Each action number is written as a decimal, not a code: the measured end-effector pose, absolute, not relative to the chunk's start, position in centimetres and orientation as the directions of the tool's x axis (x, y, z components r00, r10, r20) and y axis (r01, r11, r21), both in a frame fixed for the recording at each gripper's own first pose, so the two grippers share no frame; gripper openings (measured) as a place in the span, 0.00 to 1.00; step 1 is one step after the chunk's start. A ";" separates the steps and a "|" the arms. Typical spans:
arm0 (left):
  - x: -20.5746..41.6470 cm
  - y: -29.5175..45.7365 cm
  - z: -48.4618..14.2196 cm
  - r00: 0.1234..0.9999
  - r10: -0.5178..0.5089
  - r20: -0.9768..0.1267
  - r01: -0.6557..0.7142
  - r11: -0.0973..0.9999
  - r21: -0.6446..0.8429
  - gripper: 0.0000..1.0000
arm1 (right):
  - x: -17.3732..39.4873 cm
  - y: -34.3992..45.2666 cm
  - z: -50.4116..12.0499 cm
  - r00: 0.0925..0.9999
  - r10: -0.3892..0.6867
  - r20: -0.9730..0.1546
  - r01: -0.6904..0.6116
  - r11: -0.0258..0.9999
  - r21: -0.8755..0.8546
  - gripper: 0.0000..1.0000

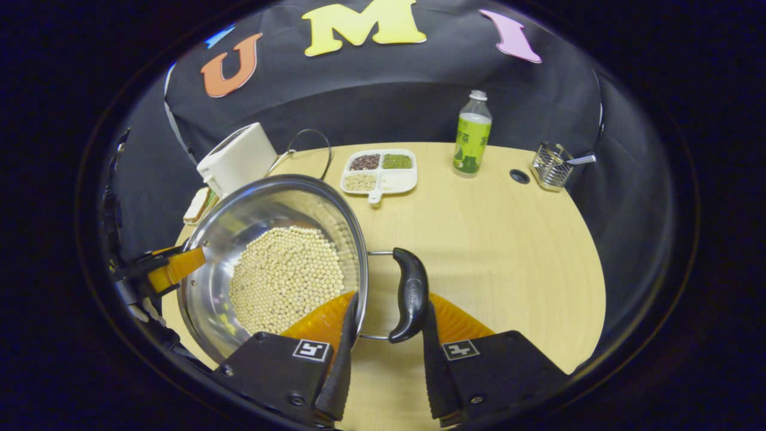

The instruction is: First push the handle of the pot to place it horizontally, then grasp the pot with both hands and set it on the induction cooktop.

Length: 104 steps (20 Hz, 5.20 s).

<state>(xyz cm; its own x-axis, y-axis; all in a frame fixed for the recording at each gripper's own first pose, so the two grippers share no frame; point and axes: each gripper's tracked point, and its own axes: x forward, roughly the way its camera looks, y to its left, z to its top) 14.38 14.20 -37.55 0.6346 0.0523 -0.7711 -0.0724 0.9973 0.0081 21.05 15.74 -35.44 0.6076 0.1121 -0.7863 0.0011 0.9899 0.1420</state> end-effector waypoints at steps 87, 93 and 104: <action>-0.7 -9.4 -4.0 0.987 0.062 -0.151 -0.057 0.998 0.036 0.96 | 0.7 -8.1 -6.4 0.991 0.065 -0.120 -0.054 0.994 0.096 0.97; -3.3 -12.2 -1.7 0.990 0.078 -0.119 -0.072 0.996 0.057 0.96 | -2.3 -11.3 -5.2 0.994 0.052 -0.094 -0.044 0.995 0.085 0.96; -2.9 -10.4 -1.6 0.987 0.071 -0.144 -0.064 0.996 0.058 0.96 | -2.6 -10.1 -3.6 0.994 0.038 -0.102 -0.028 0.995 0.100 0.97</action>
